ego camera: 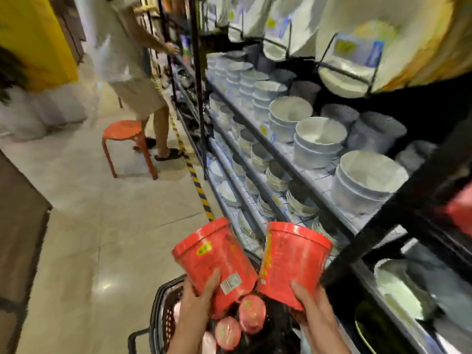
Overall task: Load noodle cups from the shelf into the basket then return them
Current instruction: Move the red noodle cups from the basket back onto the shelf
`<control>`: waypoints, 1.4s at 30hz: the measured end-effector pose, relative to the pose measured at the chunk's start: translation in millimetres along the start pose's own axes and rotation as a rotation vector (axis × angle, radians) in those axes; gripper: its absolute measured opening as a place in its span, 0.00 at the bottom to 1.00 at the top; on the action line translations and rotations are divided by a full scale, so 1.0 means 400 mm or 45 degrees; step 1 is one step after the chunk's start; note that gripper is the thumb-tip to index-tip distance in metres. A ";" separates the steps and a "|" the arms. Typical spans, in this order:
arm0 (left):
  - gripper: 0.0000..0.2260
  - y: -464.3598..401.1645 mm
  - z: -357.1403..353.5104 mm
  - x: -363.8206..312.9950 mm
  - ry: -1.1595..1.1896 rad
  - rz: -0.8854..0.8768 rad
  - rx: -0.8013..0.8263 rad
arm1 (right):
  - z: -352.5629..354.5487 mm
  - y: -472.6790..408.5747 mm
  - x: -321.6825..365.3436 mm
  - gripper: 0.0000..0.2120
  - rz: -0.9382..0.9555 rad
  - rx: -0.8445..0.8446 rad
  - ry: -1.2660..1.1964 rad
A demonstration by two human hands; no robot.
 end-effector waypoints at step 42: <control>0.32 1.000 -0.879 -0.070 0.006 -0.510 1.438 | 1.076 0.493 0.418 0.45 0.806 -1.252 0.254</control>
Point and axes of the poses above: each hand's wrist, its own y-axis away from the middle knuckle, its own z-axis out of the back of the hand, x = y × z, the point moved 7 cm from there along -y, towards the middle knuckle, and after that the axes turned 10 degrees about -x, right-handed, at the moved point
